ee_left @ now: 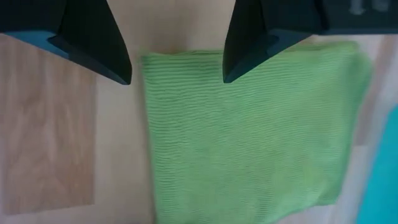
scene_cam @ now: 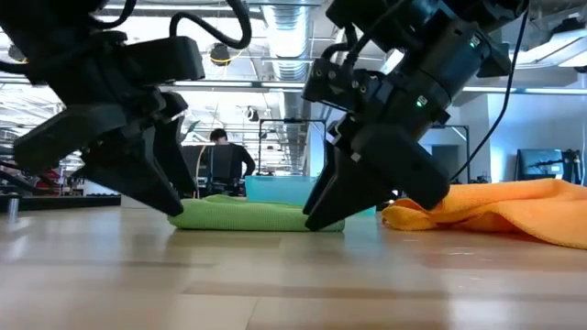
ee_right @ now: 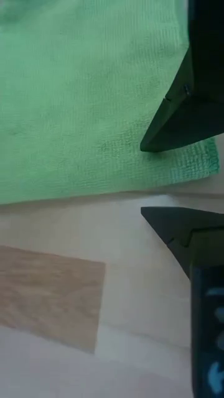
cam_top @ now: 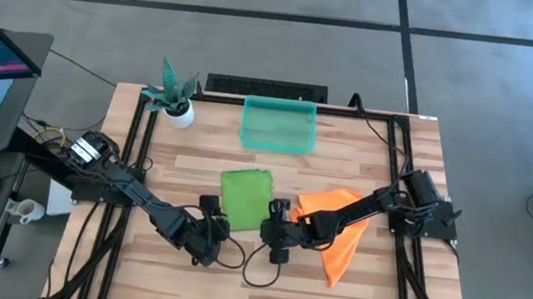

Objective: Roll towel into tight, uniform cylinder
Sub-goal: Roll the green microfiber towel

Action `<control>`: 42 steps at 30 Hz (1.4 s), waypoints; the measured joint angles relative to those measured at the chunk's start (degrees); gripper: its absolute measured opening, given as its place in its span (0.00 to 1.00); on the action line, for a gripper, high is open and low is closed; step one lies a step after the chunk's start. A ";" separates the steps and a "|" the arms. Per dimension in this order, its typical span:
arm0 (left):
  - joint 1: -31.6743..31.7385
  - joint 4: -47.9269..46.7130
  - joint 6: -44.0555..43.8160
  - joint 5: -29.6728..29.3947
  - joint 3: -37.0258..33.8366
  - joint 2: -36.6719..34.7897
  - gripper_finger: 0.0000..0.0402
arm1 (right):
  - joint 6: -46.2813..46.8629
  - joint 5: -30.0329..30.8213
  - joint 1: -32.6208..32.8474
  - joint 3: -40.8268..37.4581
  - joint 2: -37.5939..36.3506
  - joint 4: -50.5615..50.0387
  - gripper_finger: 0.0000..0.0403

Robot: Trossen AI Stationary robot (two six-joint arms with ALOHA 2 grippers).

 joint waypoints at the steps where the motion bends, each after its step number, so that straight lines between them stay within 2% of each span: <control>1: -0.03 1.58 0.71 0.59 -0.66 0.00 0.61 | 0.00 0.00 0.10 -0.02 -0.25 -0.19 0.44; 11: -0.07 4.28 2.76 0.96 -1.69 0.00 0.61 | 0.02 0.03 0.73 -0.02 -4.13 -2.60 0.42; 19: 0.67 4.59 4.21 0.98 -2.11 -0.04 0.61 | 2.33 -0.64 -1.61 -0.07 -1.64 -3.29 0.42; 30: 2.50 11.07 -2.10 3.32 -8.63 -0.45 0.60 | 4.60 -1.73 -2.35 -0.26 -0.81 -3.83 0.42; 36: 2.32 14.12 -1.94 3.19 -8.79 -0.25 0.50 | 11.55 -4.43 -2.84 -0.24 -0.81 -3.81 0.38; 42: 2.24 14.75 -2.60 4.03 -8.77 -0.11 0.31 | 13.55 -6.35 -2.17 -0.20 -0.79 -3.74 0.24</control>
